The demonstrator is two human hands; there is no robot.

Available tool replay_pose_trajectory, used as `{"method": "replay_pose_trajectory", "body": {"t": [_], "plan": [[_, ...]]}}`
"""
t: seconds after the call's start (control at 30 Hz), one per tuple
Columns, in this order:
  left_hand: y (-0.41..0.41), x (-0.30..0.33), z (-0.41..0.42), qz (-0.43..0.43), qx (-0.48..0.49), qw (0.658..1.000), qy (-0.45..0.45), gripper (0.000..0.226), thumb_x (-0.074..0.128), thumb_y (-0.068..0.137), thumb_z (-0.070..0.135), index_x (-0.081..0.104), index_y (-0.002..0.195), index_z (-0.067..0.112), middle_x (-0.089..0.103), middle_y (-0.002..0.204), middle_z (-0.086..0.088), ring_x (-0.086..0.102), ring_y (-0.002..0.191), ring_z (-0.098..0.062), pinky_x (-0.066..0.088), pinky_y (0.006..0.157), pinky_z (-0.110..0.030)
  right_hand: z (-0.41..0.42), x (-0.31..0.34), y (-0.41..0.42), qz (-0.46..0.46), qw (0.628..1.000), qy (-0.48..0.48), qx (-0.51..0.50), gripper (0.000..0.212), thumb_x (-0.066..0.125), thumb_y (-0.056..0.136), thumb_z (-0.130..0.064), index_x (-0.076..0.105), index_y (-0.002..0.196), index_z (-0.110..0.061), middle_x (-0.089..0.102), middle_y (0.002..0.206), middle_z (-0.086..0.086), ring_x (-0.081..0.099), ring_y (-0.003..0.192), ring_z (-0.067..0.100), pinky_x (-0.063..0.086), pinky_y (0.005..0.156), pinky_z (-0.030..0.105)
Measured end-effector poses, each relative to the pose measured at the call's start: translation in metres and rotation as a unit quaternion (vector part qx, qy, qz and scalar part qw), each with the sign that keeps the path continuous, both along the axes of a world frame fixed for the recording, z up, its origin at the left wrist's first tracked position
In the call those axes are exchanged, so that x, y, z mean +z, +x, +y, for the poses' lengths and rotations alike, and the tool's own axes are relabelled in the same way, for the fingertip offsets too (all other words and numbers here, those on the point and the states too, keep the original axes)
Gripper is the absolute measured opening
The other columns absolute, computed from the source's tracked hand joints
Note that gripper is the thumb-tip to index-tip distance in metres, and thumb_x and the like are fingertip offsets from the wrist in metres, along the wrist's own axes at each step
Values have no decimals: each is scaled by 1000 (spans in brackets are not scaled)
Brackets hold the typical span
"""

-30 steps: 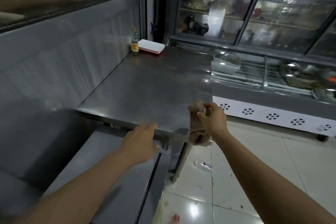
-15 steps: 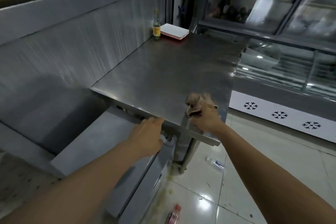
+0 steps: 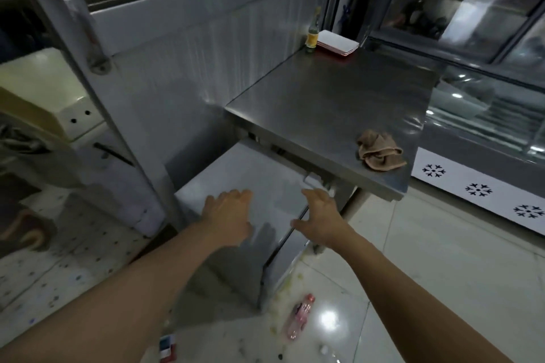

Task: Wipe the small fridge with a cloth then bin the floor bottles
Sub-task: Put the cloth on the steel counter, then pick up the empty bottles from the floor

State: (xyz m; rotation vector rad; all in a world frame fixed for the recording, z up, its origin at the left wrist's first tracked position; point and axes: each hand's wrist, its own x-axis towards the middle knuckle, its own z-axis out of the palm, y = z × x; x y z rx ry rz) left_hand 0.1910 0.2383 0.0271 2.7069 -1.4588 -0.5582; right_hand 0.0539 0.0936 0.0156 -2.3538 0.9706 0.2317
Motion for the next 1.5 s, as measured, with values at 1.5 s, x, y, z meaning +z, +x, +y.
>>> {"method": "replay_pose_trajectory", "body": {"t": [1.5], "plan": [[20,-734,329,107,319,932,134,75,64,83,40,27,139,8,49,129,-17,49,118,-34,40,98,-45,321,-696,28,157,974,67,147,74,59,89,-27,16,148,-12,26,148,15,30,134,28,35,103,37]]}}
